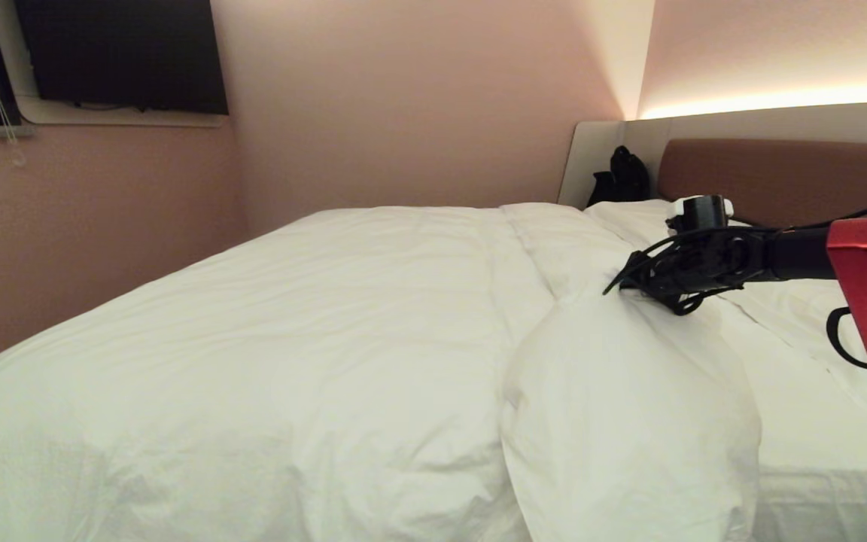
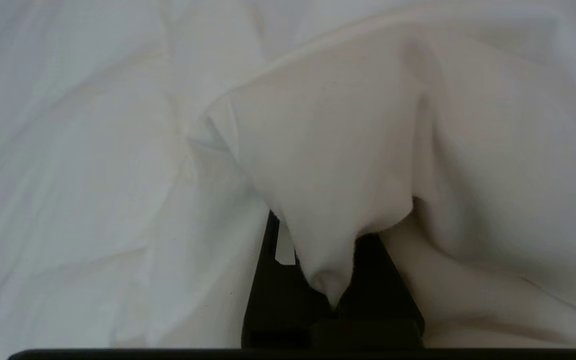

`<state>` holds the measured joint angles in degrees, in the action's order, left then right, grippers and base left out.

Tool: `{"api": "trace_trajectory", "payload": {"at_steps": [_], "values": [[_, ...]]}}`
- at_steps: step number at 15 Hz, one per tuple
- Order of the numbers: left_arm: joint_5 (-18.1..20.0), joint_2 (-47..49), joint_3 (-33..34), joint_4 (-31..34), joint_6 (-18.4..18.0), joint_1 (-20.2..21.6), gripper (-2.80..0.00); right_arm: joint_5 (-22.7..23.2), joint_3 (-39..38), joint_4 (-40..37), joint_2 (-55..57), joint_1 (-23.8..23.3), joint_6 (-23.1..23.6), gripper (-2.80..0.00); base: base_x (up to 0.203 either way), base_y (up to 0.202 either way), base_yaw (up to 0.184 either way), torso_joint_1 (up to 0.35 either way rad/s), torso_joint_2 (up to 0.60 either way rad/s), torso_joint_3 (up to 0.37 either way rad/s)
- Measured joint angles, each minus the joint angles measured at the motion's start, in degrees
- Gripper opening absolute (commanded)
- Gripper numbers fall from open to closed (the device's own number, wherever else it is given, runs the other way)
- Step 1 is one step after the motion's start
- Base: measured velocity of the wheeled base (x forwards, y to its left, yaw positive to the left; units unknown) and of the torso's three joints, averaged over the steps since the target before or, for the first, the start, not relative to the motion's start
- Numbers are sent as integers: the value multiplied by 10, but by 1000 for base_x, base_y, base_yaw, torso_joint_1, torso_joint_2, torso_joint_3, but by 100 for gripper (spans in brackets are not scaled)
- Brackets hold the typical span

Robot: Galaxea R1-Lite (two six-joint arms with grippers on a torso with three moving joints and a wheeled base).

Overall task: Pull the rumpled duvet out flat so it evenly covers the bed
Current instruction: Flatten the corners of the folded blanket

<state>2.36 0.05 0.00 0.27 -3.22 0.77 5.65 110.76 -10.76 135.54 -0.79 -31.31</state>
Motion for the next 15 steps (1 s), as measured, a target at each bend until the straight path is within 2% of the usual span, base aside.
{"api": "trace_trajectory", "payload": {"at_steps": [3,4,9,15], "values": [[0,0,0,0,0,0,-280,-38,1,-1,36,1,22,-280,0,0,0,0,0,0],[0,0,0,0,0,0,-280,-50,1,-2,43,1,30,0,0,0,0,0,0,0],[0,0,0,0,0,0,-280,-96,-6,-12,62,4,62,0,0,0,0,0,0,0],[0,0,0,0,0,0,-280,-88,-61,-36,-18,4,75,0,0,0,0,0,0,0]]}}
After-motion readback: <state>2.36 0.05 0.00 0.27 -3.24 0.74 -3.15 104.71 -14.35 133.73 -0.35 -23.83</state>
